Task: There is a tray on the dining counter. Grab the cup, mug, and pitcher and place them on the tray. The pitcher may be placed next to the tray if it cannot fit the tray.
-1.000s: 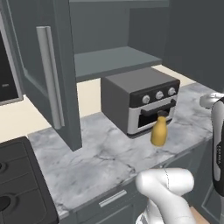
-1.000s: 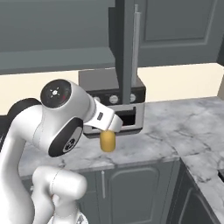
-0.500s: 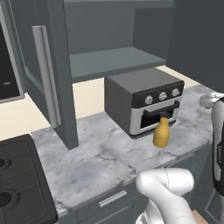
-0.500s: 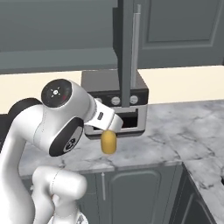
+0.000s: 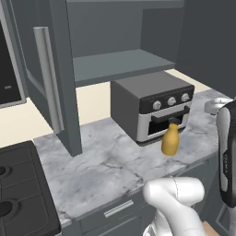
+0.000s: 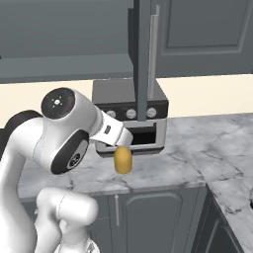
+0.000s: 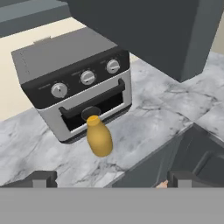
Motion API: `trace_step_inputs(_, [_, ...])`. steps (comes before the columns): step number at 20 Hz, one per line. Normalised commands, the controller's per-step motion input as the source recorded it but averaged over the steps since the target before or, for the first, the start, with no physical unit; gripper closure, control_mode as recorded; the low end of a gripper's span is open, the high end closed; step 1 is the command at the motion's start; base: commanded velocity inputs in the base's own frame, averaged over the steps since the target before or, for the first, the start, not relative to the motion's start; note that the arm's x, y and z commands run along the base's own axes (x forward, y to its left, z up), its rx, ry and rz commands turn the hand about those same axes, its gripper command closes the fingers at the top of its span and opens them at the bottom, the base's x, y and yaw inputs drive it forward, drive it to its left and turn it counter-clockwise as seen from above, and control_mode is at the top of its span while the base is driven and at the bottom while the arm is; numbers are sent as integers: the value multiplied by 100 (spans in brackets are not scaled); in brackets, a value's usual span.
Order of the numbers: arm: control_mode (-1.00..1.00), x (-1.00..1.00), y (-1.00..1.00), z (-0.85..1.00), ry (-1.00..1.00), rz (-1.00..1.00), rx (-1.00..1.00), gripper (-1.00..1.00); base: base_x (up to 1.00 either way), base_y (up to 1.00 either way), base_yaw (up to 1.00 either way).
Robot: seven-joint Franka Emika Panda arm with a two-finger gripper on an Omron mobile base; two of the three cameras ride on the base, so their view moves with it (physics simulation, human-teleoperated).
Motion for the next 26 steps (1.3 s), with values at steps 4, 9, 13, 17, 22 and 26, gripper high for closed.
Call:
trace_step_inputs(4, [-100,1,41,-5,0,-12,0,-100,0,0,0])
trace_step_inputs(9, [-100,0,6,-7,3,-33,0,-100,0,0,0])
trace_step_inputs(13, [-100,0,3,-5,11,-37,4,-100,0,0,0])
trace_step_inputs(17, [-100,2,0,0,13,-17,16,-100,0,0,0])
trace_step_inputs(22, [-100,17,0,-1,9,4,21,-100,0,0,0])
trace_step_inputs(26, [-100,25,0,-12,7,9,21,-100,0,0,0])
